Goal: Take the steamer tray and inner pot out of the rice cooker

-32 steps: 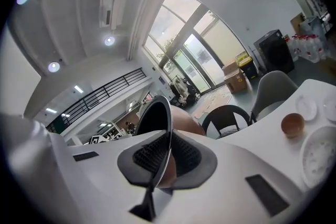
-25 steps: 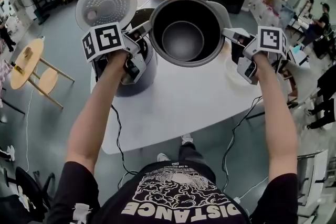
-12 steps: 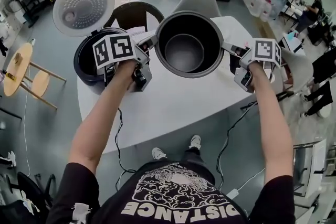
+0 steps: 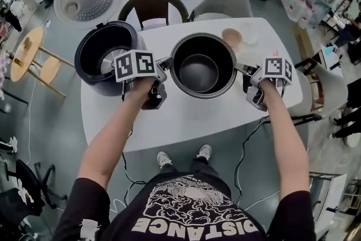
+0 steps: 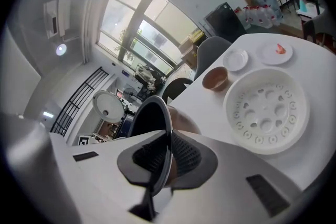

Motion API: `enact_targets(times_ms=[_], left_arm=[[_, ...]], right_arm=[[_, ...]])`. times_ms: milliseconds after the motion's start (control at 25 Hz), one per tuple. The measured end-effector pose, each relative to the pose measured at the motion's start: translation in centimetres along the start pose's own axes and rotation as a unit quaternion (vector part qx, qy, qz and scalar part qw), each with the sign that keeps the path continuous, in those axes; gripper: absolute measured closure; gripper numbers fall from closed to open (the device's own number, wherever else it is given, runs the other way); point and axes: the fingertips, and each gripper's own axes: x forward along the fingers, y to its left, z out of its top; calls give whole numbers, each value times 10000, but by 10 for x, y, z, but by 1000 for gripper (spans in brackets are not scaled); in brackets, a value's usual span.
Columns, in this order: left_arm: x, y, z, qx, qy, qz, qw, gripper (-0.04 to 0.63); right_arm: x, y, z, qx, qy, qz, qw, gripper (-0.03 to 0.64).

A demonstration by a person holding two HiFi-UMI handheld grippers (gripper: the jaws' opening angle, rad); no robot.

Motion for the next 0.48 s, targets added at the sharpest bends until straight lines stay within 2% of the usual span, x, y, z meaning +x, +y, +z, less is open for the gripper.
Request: enact_targets(times_ms=[120,280,480], left_arm=[[15,12,-10,-176,63,273,9995,558],[34,17,-19,-390,201,453,9980,557],[48,23,-23,-590,125,687,9958,554]], right_arm=[[15,-18,5,10,285,53,9996,575],[24,-39,14,3,544,-4,9985,575],[35,-50,29,-94,830,188,9963,574]])
